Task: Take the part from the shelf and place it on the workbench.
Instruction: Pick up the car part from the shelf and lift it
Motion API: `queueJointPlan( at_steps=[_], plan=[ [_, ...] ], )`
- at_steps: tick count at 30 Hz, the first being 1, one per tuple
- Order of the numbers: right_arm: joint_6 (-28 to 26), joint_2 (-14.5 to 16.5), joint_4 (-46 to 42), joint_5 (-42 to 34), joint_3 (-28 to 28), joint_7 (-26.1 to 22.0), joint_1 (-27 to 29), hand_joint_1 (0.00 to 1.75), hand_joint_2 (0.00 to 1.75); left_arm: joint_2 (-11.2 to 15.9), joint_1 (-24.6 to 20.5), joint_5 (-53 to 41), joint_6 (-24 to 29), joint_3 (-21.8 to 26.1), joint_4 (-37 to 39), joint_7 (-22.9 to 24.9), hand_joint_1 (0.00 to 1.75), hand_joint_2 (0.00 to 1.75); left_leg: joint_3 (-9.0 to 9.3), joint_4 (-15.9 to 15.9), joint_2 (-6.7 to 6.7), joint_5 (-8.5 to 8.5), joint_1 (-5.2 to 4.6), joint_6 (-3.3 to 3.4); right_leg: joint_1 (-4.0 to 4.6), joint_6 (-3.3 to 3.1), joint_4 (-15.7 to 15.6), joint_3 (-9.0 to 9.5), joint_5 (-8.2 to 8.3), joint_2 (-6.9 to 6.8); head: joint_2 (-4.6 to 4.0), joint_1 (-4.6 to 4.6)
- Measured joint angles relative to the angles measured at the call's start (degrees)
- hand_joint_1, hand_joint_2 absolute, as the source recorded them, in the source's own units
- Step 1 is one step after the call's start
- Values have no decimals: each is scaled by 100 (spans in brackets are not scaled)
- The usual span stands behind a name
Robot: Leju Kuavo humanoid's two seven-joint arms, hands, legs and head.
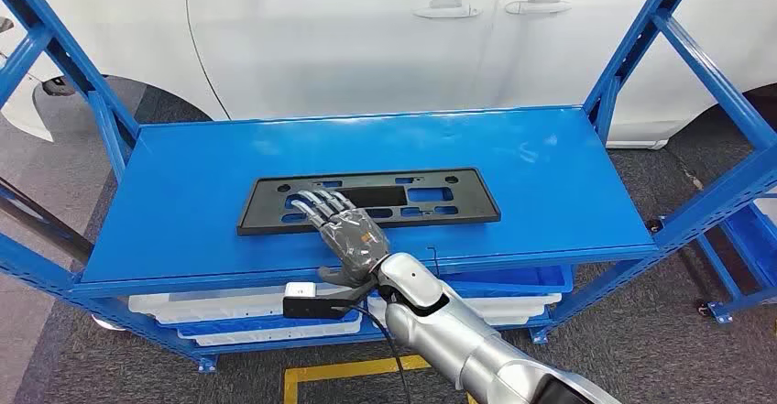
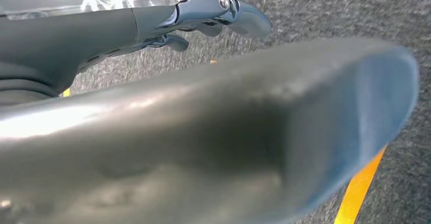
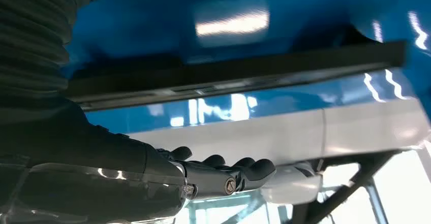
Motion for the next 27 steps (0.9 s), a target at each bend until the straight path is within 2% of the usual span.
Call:
queueJointPlan(
  at_steps=[2, 3, 4, 5, 6, 7, 9, 11, 12, 13, 15, 16, 17, 18, 19, 20, 22, 23, 26, 27],
  plan=[
    [-27, 0, 112, 50, -47, 23, 1, 0, 175, 1, 4, -2, 0, -5, 0, 15, 0, 0, 6, 1, -3, -3, 0, -1, -2, -2, 44, -56, 68, 0, -1, 0],
    [-59, 0, 214, 101, -93, 50, -2, 0, 175, 2, 6, -6, 0, -13, 0, 25, 0, 0, 14, 2, -7, -9, -1, -5, -3, -11, -42, -44, 189, 0, -1, 0],
    [-94, 1, 302, 149, -143, 77, -10, 0, 175, 2, 4, -12, -2, -24, 0, 33, 0, 0, 29, 2, -10, -16, -2, -13, -1, -31, -355, 80, 399, 0, -1, 0],
    [-133, 1, 377, 192, -192, 99, -25, 0, 175, 1, 1, -18, -3, -37, 0, 37, 0, 0, 45, 2, -13, -26, -3, -25, 6, -64, -800, 274, 632, -1, -1, 0],
    [-170, 2, 444, 228, -242, 113, -45, 0, 175, -1, -4, -24, -4, -53, 0, 40, 0, 0, 53, 7, -13, -40, -14, -44, 21, -97, -1211, 457, 801, -5, -1, -3],
    [-200, 2, 504, 254, -291, 119, -62, 0, 175, -3, -10, -32, -5, -69, 0, 44, 0, 0, 55, 9, -12, -50, -23, -65, 36, -123, -1504, 583, 903, -9, -1, -3],
    [-242, 1, 599, 287, -376, 137, -79, 0, 175, -4, -18, -46, -4, -93, 0, 55, 0, 0, 50, 1, -7, -59, -35, -123, 69, -159, -1673, 643, 918, -10, 0, -5],
    [-271, 7, 662, 320, -447, 176, -90, 0, 175, 2, -27, -57, 1, -106, 0, 61, 0, 0, 62, 1, -1, -83, -26, -188, 53, -209, -1717, 664, 937, -4, 0, -6],
    [-288, 13, 692, 340, -477, 200, -102, 0, 175, 4, -31, -60, 3, -111, 0, 62, 0, 0, 33, 88, 1, -151, -21, -213, 37, -241, -1748, 687, 947, -8, 0, -10],
    [-303, 21, 723, 358, -503, 217, -115, 0, 175, 5, -36, -62, 4, -115, 0, 61, 0, 0, -54, 295, 3, -277, -17, -235, 20, -268, -1777, 710, 954, -13, 0, -17],
    [-340, 31, 801, 375, -551, 232, -127, 0, 175, 5, -42, -66, 7, -123, 0, 57, 0, 0, -404, 1038, 5, -638, -5, -269, 20, -304, -1787, 726, 947, -21, 0, -26],
    [-366, 34, 842, 373, -583, 231, -128, 0, 175, 4, -44, -68, 8, -126, 0, 56, 0, 0, -593, 1410, 5, -769, -2, -284, 26, -311, -1782, 727, 941, -21, 0, -26],
    [-393, 34, 879, 369, -615, 231, -128, 0, 175, 4, -44, -70, 10, -128, 0, 55, 0, 0, -713, 1632, 5, -807, -1, -293, 31, -315, -1776, 729, 934, -20, 0, -26],
    [-424, 34, 911, 367, -650, 231, -132, 0, 175, 5, -40, -72, 13, -130, 0, 55, 0, 0, -723, 1623, 5, -723, -1, -296, 32, -314, -1766, 736, 925, -16, 0, -27],
    [-452, 35, 939, 372, -685, 235, -138, 0, 175, 8, -39, -74, 16, -131, 0, 55, 0, 0, -612, 1370, 6, -538, -1, -290, 32, -307, -1753, 749, 910, -10, 0, -27],
    [-473, 37, 962, 384, -717, 242, -146, 0, 175, 12, -40, -75, 20, -132, 0, 56, 0, 0, -416, 951, 9, -311, -1, -277, 31, -294, -1737, 764, 891, -4, 0, -28],
    [-509, 40, 1016, 417, -784, 272, -170, 0, 175, 19, -49, -76, 26, -133, 0, 54, 0, 0, -73, 226, 12, -44, -17, -227, 51, -246, -1703, 772, 859, 3, -1, -24],
    [-524, 42, 1043, 436, -816, 288, -186, 0, 175, 20, -53, -75, 30, -134, 0, 51, 0, 0, 2, 60, 10, -12, -29, -197, 60, -221, -1692, 765, 854, 4, -1, -22],
    [-590, 42, 1121, 549, -896, 348, -226, 0, 175, 19, -57, -74, 41, -136, 0, 47, 0, 0, 11, 10, 5, -4, -38, -101, 57, -142, -1684, 752, 853, 10, -1, -20],
    [-618, 42, 1146, 617, -914, 388, -240, 0, 175, 19, -57, -74, 45, -137, 0, 44, 0, 0, 16, -5, 8, 9, -29, -68, 50, -110, -1625, 730, 804, 9, 0, -16]
  ],
)
